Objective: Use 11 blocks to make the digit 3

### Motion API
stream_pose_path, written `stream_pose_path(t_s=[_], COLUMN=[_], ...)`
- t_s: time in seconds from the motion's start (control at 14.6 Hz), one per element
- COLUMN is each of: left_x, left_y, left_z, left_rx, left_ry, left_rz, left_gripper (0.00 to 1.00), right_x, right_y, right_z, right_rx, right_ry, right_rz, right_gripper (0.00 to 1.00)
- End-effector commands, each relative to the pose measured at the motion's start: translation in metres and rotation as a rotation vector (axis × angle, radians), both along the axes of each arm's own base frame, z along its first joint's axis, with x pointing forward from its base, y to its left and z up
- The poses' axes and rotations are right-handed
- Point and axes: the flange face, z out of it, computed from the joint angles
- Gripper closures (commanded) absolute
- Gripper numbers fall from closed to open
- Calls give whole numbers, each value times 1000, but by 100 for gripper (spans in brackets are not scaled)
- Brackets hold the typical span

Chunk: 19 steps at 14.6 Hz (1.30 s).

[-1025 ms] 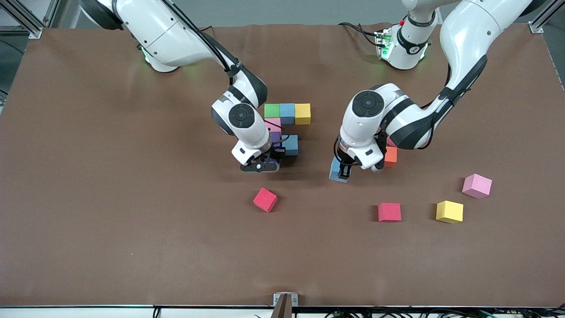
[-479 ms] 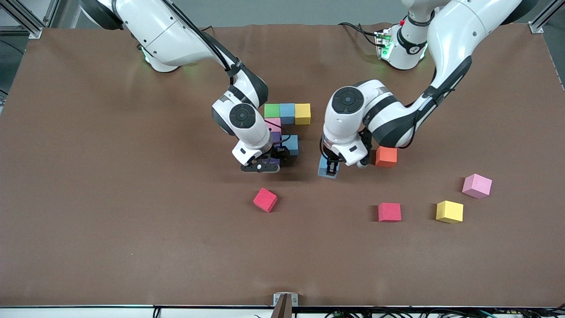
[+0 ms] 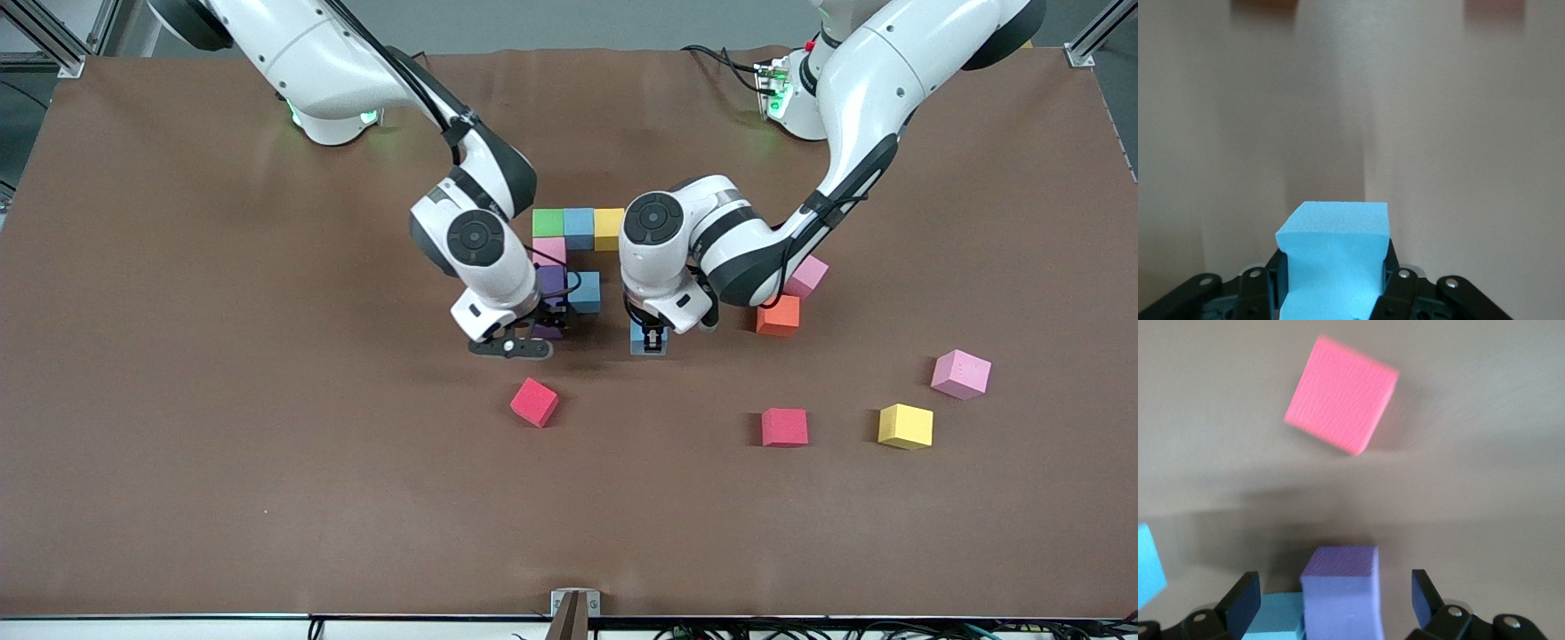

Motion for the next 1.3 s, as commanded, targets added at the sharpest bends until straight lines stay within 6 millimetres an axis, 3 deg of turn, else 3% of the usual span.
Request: stream_pose_path(t_s=[0.0, 0.34, 0.48, 0.62, 0.89, 1.16, 1.23], left_x=[-18, -58, -73, -77, -84, -90, -91], left_y=[-14, -21, -20, -23, -30, -35, -36], left_z=[-10, -39, -48, -51, -52, -54, -55], left_rx=[12, 34, 29, 20, -47, -48, -48], left_ry=[13, 48, 57, 62, 49, 50, 50], left_rz=[120, 131, 133, 126, 176, 219, 227], left_gripper=[100, 100, 100, 100, 100, 100, 100], right_x=[18, 64, 70, 70, 86, 98, 98], right_y=[-44, -137, -145, -138, -96, -88, -76], right_z=[29, 24, 26, 26, 30, 32, 29], right_rx=[-16, -54, -51, -49, -103, -123, -118], right_ry=[14, 39, 35, 31, 48, 53, 50], right_rz=[-71, -210, -223, -220, -324, -346, -346], right_gripper=[0, 0, 0, 0, 0, 0, 0])
